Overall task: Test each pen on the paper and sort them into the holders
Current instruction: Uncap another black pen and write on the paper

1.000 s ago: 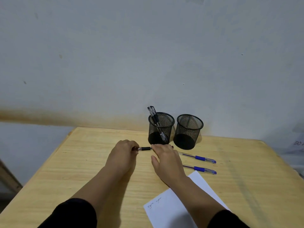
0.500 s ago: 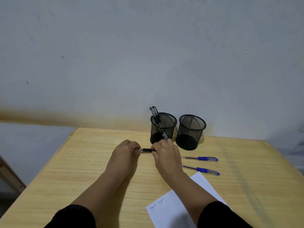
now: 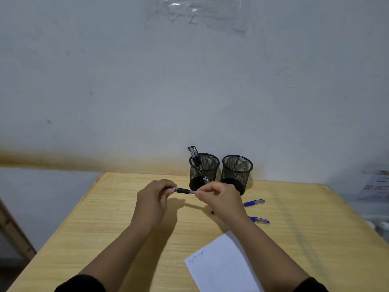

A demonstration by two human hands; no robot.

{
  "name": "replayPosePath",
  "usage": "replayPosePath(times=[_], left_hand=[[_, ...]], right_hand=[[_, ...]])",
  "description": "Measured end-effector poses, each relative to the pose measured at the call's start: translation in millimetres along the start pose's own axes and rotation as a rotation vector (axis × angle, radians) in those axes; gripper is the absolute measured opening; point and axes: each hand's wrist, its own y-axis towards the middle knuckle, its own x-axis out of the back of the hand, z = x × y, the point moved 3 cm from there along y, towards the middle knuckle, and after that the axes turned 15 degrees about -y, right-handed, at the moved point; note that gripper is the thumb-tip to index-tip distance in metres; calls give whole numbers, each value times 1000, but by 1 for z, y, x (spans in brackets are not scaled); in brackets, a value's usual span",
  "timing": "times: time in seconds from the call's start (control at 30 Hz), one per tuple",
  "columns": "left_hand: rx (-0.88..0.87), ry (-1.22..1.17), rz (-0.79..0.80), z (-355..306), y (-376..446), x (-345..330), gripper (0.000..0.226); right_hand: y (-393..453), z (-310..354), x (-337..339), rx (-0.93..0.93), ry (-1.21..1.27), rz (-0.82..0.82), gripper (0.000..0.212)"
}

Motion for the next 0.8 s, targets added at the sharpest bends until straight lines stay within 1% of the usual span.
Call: replayPosePath(times=[0.07, 0.13, 0.23, 0.3, 0.4, 0.47, 0.53, 0.57, 0.63, 0.67, 0.73, 0.8], left_hand=[[25, -45, -4, -9, -6, 0, 14], [34, -71, -9, -17, -14, 0, 14], [50, -104, 7, -30, -25, -3, 14], [49, -133, 43, -40, -33, -9, 14], [22, -156, 75, -54, -42, -15, 15], [13, -145, 116, -60, -45, -17, 15], [25, -108, 143, -63, -47, -14, 16], [48, -83, 109, -60, -46, -7, 16], [130, -4, -28, -45, -45, 21, 16], [167, 48, -64, -36, -46, 34, 15], [214, 160, -9, -23, -54, 44, 13], [213, 130, 69, -22, -66, 30, 11]], right_hand=[[-11, -2, 6, -74, 213, 103, 6], [-20, -5, 8, -123, 400, 140, 8], [-34, -8, 3, -159, 642, 91, 7], [-42, -7, -1, -155, 714, 55, 8], [-51, -6, -1, -136, 772, 28, 9], [-57, -4, 1, -98, 735, 16, 9], [-64, -2, 5, -55, 698, -32, 13], [-67, -3, 11, -48, 714, -77, 15], [-72, -12, 32, -55, 781, -193, 18], [-73, -17, 45, -55, 790, -240, 19], [-78, -27, 59, -56, 750, -257, 17], [-84, -28, 53, -50, 709, -195, 14]])
